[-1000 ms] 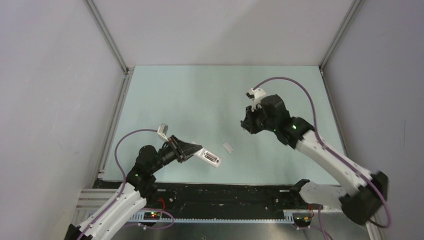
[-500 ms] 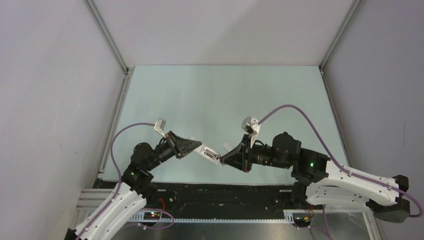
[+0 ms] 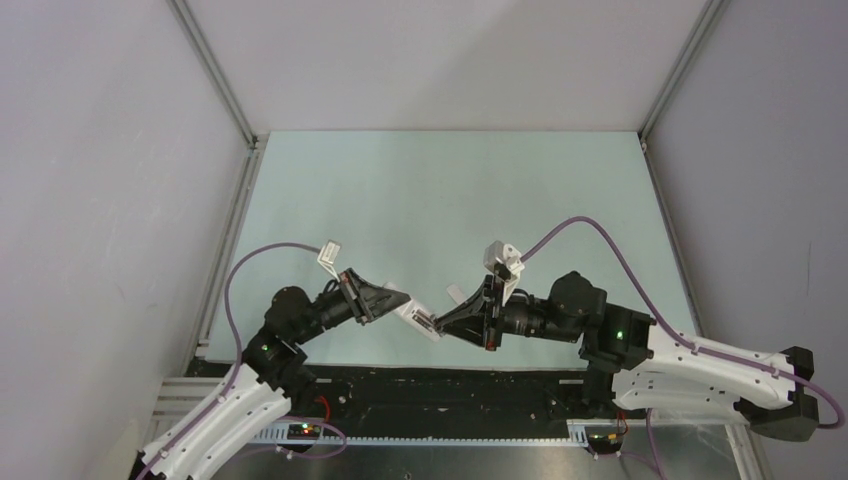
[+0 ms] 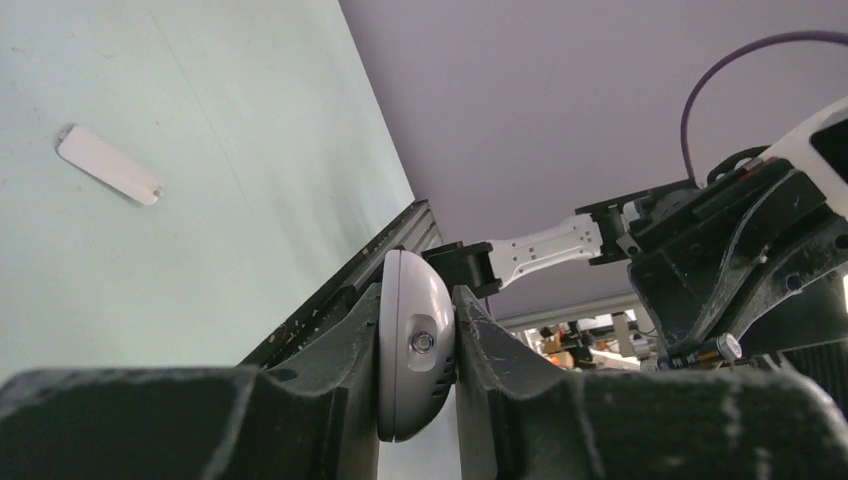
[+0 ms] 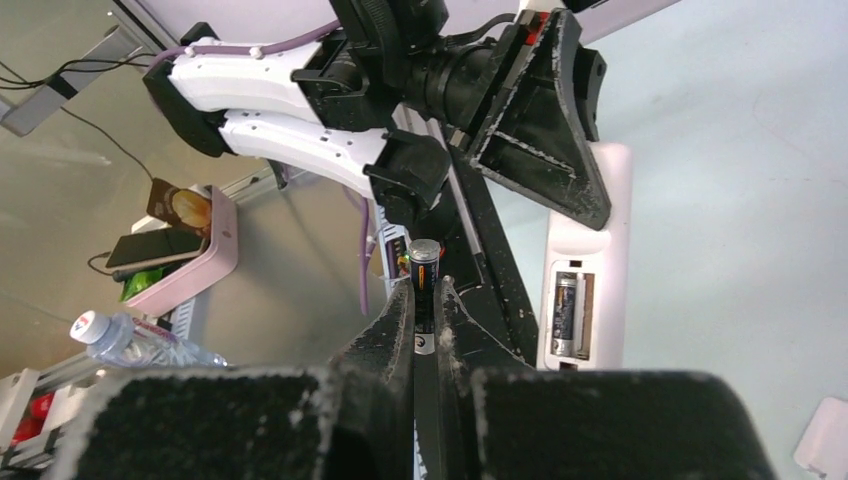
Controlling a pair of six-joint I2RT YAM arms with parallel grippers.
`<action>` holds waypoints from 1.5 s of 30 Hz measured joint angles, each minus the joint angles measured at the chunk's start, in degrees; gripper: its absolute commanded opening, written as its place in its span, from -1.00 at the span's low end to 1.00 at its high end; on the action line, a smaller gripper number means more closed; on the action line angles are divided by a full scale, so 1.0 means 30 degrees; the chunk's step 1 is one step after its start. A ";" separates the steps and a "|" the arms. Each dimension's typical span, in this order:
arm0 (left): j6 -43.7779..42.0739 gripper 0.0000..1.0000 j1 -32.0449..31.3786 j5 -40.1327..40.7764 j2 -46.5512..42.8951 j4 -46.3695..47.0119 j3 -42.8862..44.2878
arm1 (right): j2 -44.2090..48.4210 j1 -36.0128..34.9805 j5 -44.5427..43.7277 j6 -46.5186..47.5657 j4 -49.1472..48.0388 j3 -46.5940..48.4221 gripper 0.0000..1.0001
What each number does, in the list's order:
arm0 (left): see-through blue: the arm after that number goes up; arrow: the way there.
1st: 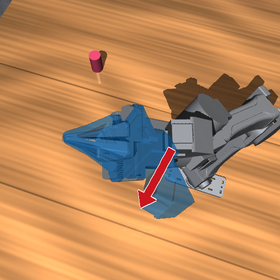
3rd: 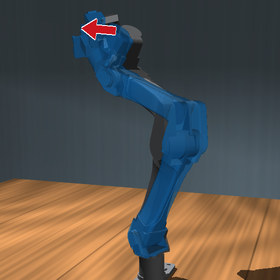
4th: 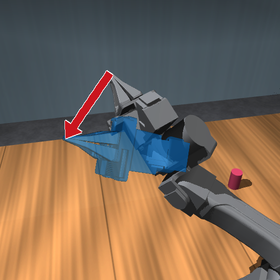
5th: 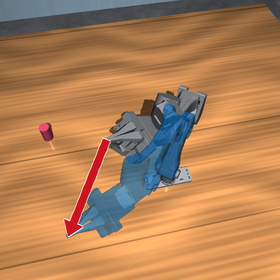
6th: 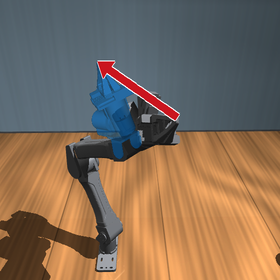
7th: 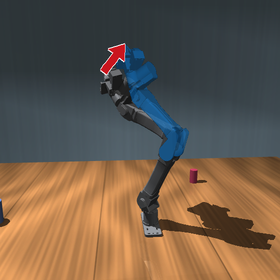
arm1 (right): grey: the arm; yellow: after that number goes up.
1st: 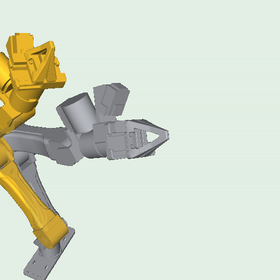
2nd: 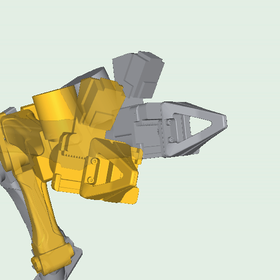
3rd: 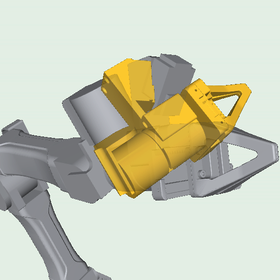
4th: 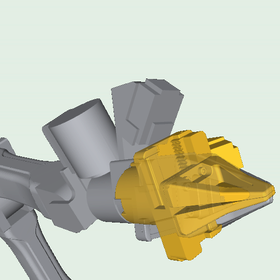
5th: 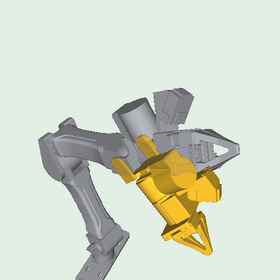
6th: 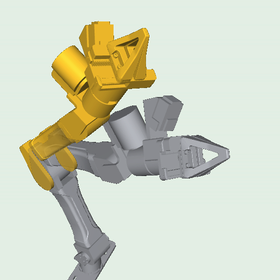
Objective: Load the batteries into the remote control
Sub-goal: Place the battery at the center of the board.
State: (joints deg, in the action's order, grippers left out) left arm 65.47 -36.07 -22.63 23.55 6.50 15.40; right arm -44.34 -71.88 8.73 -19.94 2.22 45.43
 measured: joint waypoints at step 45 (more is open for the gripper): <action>-0.6674 -1.00 -0.0131 -0.3359 -0.4233 -0.0058 0.2798 | 0.0204 0.4095 -0.8786 -0.2521 0.5690 -0.1639 -1.00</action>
State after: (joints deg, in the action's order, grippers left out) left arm 45.45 -36.47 -32.71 10.85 6.33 23.79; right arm -43.72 -59.59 -17.63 -27.51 19.29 40.51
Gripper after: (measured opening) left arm 0.299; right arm 0.086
